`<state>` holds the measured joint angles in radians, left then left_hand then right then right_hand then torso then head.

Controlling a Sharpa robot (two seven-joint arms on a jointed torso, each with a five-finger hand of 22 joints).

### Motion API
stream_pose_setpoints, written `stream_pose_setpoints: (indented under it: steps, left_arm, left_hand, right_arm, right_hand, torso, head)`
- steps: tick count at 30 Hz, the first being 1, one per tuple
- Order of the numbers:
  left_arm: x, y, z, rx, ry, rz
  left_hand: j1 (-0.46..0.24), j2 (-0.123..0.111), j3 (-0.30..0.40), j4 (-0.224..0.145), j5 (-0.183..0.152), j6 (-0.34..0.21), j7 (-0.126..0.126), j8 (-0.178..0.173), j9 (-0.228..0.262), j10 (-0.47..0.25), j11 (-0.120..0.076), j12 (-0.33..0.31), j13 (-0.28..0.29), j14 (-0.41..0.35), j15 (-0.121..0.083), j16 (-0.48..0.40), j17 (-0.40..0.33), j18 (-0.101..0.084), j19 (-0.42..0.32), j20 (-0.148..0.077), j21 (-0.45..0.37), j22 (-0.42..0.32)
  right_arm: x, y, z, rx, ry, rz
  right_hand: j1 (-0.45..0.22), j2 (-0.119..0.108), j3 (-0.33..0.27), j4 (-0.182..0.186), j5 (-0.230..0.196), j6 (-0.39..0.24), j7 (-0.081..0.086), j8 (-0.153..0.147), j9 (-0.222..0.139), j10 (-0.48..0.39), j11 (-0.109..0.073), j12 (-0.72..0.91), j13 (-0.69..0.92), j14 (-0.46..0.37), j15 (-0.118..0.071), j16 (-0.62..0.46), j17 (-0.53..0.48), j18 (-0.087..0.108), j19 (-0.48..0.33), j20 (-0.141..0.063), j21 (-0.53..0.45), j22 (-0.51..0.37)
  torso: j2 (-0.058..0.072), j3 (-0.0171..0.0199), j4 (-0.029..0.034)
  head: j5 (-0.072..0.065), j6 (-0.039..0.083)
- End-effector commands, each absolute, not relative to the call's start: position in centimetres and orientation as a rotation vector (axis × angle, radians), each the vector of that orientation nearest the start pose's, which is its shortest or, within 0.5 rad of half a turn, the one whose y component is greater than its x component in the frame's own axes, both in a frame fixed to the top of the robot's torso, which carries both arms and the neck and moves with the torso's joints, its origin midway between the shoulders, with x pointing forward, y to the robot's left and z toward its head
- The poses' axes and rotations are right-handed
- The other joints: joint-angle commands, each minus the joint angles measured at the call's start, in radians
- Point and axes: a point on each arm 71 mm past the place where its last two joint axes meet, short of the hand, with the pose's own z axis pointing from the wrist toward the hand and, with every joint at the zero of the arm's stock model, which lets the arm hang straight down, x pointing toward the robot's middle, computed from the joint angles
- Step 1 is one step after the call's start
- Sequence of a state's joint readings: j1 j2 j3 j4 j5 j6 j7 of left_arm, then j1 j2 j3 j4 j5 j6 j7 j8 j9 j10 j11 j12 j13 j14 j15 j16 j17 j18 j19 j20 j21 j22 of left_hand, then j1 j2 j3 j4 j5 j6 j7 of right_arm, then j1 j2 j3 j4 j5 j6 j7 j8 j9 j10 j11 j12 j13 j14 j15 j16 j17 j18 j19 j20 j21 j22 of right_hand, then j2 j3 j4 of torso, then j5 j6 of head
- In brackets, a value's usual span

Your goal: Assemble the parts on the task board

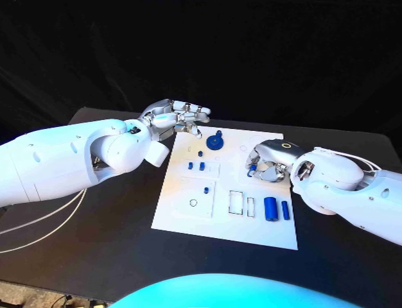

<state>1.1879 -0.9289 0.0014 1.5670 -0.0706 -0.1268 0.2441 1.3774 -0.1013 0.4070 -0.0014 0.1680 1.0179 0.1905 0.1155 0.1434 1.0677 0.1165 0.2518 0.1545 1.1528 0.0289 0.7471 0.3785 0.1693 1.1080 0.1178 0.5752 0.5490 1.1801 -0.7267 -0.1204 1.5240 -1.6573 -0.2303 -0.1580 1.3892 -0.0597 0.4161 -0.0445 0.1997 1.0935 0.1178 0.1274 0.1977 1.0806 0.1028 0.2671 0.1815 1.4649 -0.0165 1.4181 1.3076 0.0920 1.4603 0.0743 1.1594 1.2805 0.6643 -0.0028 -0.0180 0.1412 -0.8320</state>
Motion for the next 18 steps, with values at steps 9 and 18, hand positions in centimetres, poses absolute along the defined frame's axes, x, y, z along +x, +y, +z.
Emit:
stream_pose_setpoints:
  steps: [9, 18]
  left_arm:
    - [48.0, 22.5, -17.3, -1.066, 1.622, -1.611]
    - [48.1, 22.2, -17.4, -1.065, 1.624, -1.614]
  left_hand:
    - [-0.001, 0.007, 0.001, -0.003, -0.002, -0.005, 0.000, -0.001, -0.001, -0.004, 0.000, 0.006, -0.001, -0.001, 0.005, -0.006, -0.002, 0.014, 0.007, -0.002, -0.005, -0.001]
    - [0.000, 0.007, 0.001, -0.003, -0.002, -0.006, 0.001, -0.001, -0.001, -0.005, 0.001, 0.007, -0.001, -0.001, 0.005, -0.006, -0.002, 0.014, 0.007, -0.002, -0.006, -0.001]
  right_arm:
    - [45.0, -13.7, -20.4, -0.433, 1.662, 0.644]
    - [42.9, -11.5, -17.9, -0.458, 1.596, 0.742]
  right_hand:
    - [0.028, 0.005, 0.019, -0.025, 0.007, 0.003, 0.008, -0.005, 0.002, 0.057, -0.047, 0.007, 0.025, 0.068, -0.008, 0.002, 0.090, -0.012, 0.008, -0.005, 0.014, 0.010]
    - [0.028, 0.000, 0.021, -0.029, 0.010, 0.003, 0.011, -0.006, 0.002, 0.058, -0.046, 0.007, 0.026, 0.067, -0.008, 0.001, 0.089, -0.013, 0.009, -0.005, 0.019, 0.014]
  torso:
    - [-0.001, -0.0007, -0.0005]
    - [-0.001, -0.0011, -0.0003]
  head:
    - [-0.003, 0.006]
    - [0.003, 0.011]
